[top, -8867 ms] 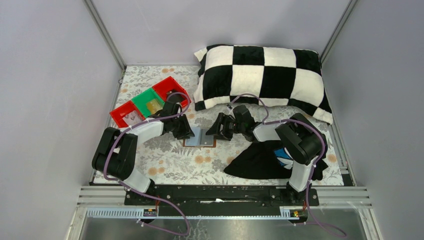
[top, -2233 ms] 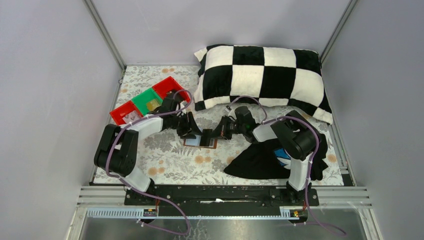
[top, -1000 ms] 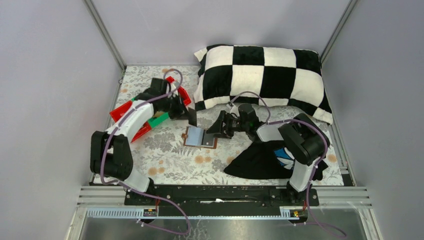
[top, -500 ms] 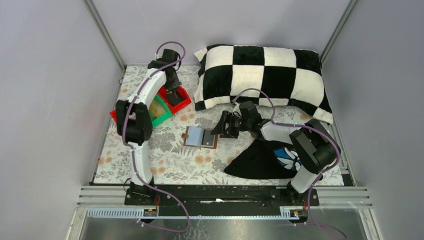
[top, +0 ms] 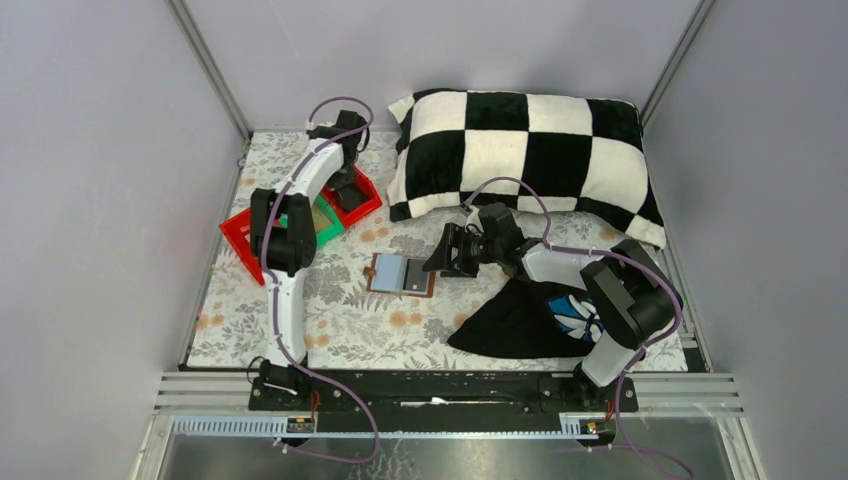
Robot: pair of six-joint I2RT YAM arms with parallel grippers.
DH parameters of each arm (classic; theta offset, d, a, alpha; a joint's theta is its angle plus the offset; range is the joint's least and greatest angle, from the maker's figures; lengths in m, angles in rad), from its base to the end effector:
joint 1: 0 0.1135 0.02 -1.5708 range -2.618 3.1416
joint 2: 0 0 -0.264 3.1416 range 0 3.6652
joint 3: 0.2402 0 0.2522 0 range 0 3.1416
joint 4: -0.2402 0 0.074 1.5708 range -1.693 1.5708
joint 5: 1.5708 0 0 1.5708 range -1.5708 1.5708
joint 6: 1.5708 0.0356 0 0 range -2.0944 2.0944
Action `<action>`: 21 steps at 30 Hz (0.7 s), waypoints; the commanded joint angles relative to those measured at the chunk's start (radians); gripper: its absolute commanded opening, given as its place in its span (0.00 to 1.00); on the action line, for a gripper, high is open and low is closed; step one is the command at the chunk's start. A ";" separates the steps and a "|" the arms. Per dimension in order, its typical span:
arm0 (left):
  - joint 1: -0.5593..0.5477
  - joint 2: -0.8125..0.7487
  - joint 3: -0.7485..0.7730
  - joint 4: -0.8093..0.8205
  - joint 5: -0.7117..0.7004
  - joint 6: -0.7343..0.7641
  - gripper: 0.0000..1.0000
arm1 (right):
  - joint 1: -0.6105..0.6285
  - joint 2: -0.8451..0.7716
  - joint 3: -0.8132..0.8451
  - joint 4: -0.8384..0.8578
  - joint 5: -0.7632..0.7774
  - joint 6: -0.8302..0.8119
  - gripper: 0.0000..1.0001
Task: Take the credit cards out of the card holder
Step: Place the credit card in the storage box.
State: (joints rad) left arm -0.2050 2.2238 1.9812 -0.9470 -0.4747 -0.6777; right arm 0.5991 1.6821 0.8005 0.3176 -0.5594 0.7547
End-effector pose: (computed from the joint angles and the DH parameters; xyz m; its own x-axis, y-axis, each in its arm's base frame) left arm 0.4653 -0.0801 0.2245 -0.7171 -0.4205 -0.5558 -0.5584 0.8238 0.0972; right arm 0.2697 0.2070 0.1693 -0.9028 0.0867 -0.4213 -0.3155 0.5322 0.7856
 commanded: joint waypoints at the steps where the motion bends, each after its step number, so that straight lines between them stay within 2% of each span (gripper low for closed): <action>1: -0.014 0.061 0.068 -0.027 -0.078 -0.083 0.00 | -0.005 0.008 0.024 -0.006 -0.001 -0.021 0.75; 6: -0.017 0.109 0.122 -0.081 -0.088 -0.130 0.00 | -0.005 0.019 0.022 -0.003 -0.008 -0.022 0.75; 13: -0.017 0.073 0.122 -0.064 -0.044 -0.121 0.29 | -0.005 0.019 0.019 0.000 -0.012 -0.021 0.75; 15: -0.018 0.054 0.121 -0.055 -0.035 -0.110 0.40 | -0.005 0.018 0.019 -0.001 -0.011 -0.021 0.75; 21: -0.023 -0.035 0.121 -0.022 -0.002 -0.068 0.42 | -0.005 0.012 0.015 0.005 -0.010 -0.015 0.75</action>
State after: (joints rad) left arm -0.2234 2.3238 2.0678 -1.0000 -0.4999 -0.7750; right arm 0.5991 1.6985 0.8009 0.3180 -0.5617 0.7517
